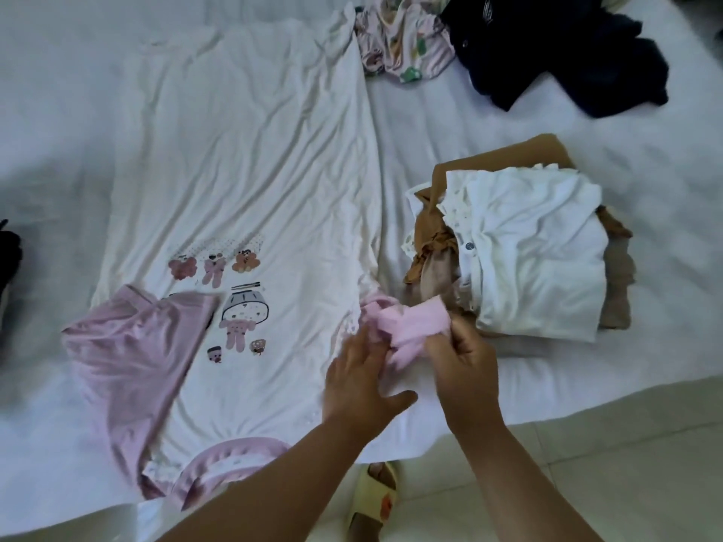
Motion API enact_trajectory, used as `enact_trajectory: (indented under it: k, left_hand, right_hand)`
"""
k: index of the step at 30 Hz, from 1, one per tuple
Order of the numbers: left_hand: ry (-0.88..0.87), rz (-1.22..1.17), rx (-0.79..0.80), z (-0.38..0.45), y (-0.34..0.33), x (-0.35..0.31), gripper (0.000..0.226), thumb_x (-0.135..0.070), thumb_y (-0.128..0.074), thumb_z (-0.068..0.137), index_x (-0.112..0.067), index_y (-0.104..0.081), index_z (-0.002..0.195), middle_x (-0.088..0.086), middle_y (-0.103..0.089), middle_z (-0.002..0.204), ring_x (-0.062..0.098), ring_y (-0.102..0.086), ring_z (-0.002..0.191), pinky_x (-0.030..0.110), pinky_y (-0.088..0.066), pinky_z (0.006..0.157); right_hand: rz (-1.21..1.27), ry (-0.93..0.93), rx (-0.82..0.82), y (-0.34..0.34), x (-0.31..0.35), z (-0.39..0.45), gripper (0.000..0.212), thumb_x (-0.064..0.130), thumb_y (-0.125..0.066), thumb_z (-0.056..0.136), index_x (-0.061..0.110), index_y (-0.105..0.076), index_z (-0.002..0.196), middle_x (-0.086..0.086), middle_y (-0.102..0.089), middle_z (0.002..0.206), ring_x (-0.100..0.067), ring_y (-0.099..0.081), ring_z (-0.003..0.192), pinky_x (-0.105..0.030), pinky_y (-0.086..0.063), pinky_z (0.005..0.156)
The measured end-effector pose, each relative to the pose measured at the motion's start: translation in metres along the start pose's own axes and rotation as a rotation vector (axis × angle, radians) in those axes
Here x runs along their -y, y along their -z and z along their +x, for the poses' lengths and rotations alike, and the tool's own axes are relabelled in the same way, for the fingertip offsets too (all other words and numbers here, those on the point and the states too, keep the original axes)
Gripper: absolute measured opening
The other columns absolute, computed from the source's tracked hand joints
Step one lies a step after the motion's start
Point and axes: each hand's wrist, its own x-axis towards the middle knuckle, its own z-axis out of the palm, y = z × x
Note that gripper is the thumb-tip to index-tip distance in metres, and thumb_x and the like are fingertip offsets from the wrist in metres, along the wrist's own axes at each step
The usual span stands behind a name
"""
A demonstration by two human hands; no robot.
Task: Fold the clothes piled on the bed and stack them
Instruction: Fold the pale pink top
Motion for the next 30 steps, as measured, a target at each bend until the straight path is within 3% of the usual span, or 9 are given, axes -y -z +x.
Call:
enact_trajectory:
  k: [3, 5, 7, 10, 14, 18, 21, 25, 30]
  left_hand:
    - [-0.025, -0.277, 0.261, -0.007, -0.002, -0.027, 0.078, -0.040, -0.063, 0.086, -0.020, -0.023, 0.150, -0.005, -0.027, 0.153, 0.012, -0.024, 0.141, 0.024, -0.023, 0.113]
    - [-0.009, -0.476, 0.319, -0.017, -0.001, -0.039, 0.060, -0.026, -0.063, 0.087, -0.012, -0.039, 0.141, 0.001, -0.054, 0.130, 0.004, -0.048, 0.115, 0.013, -0.037, 0.094]
    - [-0.005, -0.606, 0.272, -0.023, 0.006, -0.043, 0.038, -0.015, -0.058, 0.085, -0.008, -0.053, 0.122, 0.001, -0.062, 0.095, 0.008, -0.054, 0.084, 0.012, -0.043, 0.074]
    - [0.074, -0.758, 0.108, -0.022, 0.023, -0.029, 0.031, -0.011, -0.050, 0.086, -0.022, -0.060, 0.113, -0.005, -0.065, 0.094, 0.011, -0.059, 0.084, 0.022, -0.051, 0.075]
    - [0.188, -0.729, -0.022, -0.020, 0.051, 0.010, 0.017, -0.017, -0.045, 0.070, -0.028, -0.057, 0.075, -0.009, -0.063, 0.073, 0.008, -0.056, 0.070, 0.022, -0.046, 0.064]
    - [0.309, -0.737, -0.109, -0.025, 0.071, 0.058, 0.032, 0.003, -0.055, 0.081, -0.025, -0.066, 0.090, -0.009, -0.069, 0.088, 0.005, -0.062, 0.079, 0.016, -0.047, 0.070]
    - [0.430, -0.763, -0.179, -0.035, 0.077, 0.096, 0.034, 0.003, -0.056, 0.084, -0.026, -0.063, 0.100, -0.008, -0.068, 0.094, 0.009, -0.061, 0.084, 0.014, -0.044, 0.068]
    - [0.498, -0.764, -0.235, -0.041, 0.071, 0.127, 0.029, 0.000, -0.059, 0.085, -0.022, -0.066, 0.103, -0.004, -0.068, 0.091, 0.013, -0.062, 0.083, 0.009, -0.043, 0.060]
    - [0.466, -0.715, -0.215, -0.017, 0.071, 0.127, 0.025, -0.007, -0.059, 0.088, -0.019, -0.066, 0.108, -0.008, -0.063, 0.098, 0.008, -0.058, 0.081, 0.008, -0.042, 0.060]
  right_hand:
    - [-0.082, 0.091, -0.112, 0.014, 0.015, 0.008, 0.025, 0.011, -0.050, 0.073, 0.013, -0.032, 0.056, 0.009, -0.031, 0.051, -0.005, -0.029, 0.050, -0.015, -0.027, 0.047]
    - [-0.154, 0.176, -0.141, 0.018, 0.024, 0.014, 0.027, 0.013, -0.050, 0.072, 0.016, -0.028, 0.056, 0.009, -0.029, 0.052, -0.008, -0.028, 0.052, -0.018, -0.026, 0.048]
    - [-0.201, 0.226, -0.139, 0.016, 0.030, 0.019, 0.028, 0.014, -0.051, 0.073, 0.019, -0.029, 0.056, 0.008, -0.030, 0.052, -0.009, -0.030, 0.052, -0.019, -0.028, 0.050]
    - [-0.219, 0.271, -0.062, 0.002, 0.037, 0.024, 0.025, 0.016, -0.054, 0.074, 0.020, -0.036, 0.057, 0.008, -0.037, 0.053, -0.008, -0.037, 0.052, -0.023, -0.034, 0.053]
    - [-0.266, 0.306, 0.156, -0.038, 0.050, 0.023, 0.031, 0.020, -0.060, 0.076, 0.027, -0.036, 0.058, 0.011, -0.045, 0.055, -0.006, -0.040, 0.053, -0.028, -0.037, 0.054]
    - [-0.293, 0.287, 0.426, -0.075, 0.059, 0.018, 0.010, 0.011, -0.064, 0.086, 0.021, -0.063, 0.085, 0.018, -0.058, 0.076, 0.005, -0.054, 0.066, -0.010, -0.042, 0.064]
    - [-0.395, 0.268, 0.379, -0.080, 0.050, 0.021, 0.019, 0.005, -0.057, 0.089, 0.011, -0.065, 0.105, 0.009, -0.061, 0.098, -0.002, -0.056, 0.080, -0.003, -0.040, 0.070]
    - [-0.515, 0.166, 0.267, -0.066, 0.022, 0.024, 0.018, 0.002, -0.055, 0.087, 0.010, -0.067, 0.098, -0.004, -0.068, 0.099, -0.017, -0.062, 0.087, -0.026, -0.049, 0.080]
    - [-0.684, 0.106, 0.311, -0.062, -0.008, 0.029, 0.012, 0.000, -0.056, 0.083, 0.006, -0.065, 0.087, -0.006, -0.065, 0.088, -0.023, -0.060, 0.084, -0.031, -0.047, 0.074]
